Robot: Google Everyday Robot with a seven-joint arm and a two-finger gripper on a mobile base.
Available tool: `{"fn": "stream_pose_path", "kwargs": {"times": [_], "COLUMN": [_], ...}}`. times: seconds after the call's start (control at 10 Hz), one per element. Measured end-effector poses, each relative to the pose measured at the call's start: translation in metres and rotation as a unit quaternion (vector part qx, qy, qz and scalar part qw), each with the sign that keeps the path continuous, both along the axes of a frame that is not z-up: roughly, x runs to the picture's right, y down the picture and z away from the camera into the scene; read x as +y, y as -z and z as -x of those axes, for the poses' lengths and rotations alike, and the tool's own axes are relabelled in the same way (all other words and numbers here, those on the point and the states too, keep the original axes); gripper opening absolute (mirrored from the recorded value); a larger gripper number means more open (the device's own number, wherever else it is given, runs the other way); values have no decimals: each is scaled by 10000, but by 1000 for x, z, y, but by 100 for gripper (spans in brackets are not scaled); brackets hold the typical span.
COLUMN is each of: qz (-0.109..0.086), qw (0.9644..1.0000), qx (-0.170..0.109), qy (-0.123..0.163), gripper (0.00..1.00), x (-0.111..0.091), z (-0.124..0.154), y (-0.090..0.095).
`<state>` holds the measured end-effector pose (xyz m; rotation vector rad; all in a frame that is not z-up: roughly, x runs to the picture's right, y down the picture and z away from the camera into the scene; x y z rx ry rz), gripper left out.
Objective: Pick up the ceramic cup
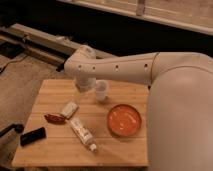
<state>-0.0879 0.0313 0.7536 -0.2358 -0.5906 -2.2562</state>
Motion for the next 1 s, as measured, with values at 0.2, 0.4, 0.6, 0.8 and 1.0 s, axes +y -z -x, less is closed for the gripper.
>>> {"fn": "stream_pose_path", "kwargs": {"times": [0.2, 0.4, 0.6, 0.8, 1.0], "qz": [0, 0, -3, -42, -118], "qw": [10000, 10000, 10000, 10000, 9999], "qx": [0, 0, 0, 2, 6], "qy": [0, 0, 2, 5, 12], "gripper": [80, 80, 80, 80, 80], "x": [0, 0, 0, -2, -18], "z": [0, 0, 0, -1, -10], "y": [0, 0, 0, -3, -20]}}
